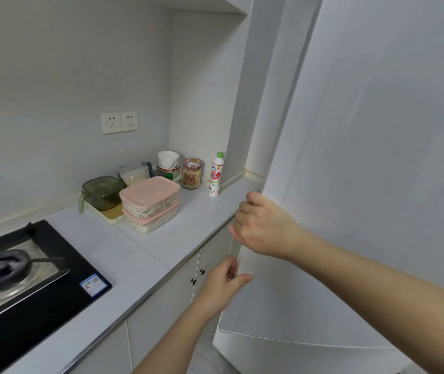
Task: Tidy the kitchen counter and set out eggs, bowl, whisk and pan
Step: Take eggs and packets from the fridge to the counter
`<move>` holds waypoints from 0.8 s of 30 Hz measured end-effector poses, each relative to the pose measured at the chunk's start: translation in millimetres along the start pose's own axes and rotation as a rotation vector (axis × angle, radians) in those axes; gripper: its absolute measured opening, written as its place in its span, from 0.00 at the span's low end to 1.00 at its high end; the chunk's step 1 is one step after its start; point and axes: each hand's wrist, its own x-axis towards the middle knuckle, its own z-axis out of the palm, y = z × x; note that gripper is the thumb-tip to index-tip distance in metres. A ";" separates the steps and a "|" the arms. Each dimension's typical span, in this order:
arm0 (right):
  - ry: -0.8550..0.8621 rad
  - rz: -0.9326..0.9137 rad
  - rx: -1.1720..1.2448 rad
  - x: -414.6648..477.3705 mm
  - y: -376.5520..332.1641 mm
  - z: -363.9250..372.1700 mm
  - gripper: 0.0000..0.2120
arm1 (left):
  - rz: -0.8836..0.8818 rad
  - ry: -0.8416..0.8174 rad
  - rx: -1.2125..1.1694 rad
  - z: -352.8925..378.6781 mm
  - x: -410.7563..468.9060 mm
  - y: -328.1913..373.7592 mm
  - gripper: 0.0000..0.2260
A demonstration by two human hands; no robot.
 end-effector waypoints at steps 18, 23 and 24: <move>0.360 -0.081 0.049 -92.2 -61.3 -149.3 0.18 | 0.093 0.115 0.348 65.1 -179.2 35.6 0.25; 0.419 -0.106 0.061 -144.8 -79.0 -206.7 0.17 | 0.145 0.056 0.485 107.5 -243.4 59.2 0.22; 0.430 -0.105 0.065 -154.3 -81.3 -217.1 0.18 | 0.155 0.051 0.507 115.6 -254.4 66.7 0.20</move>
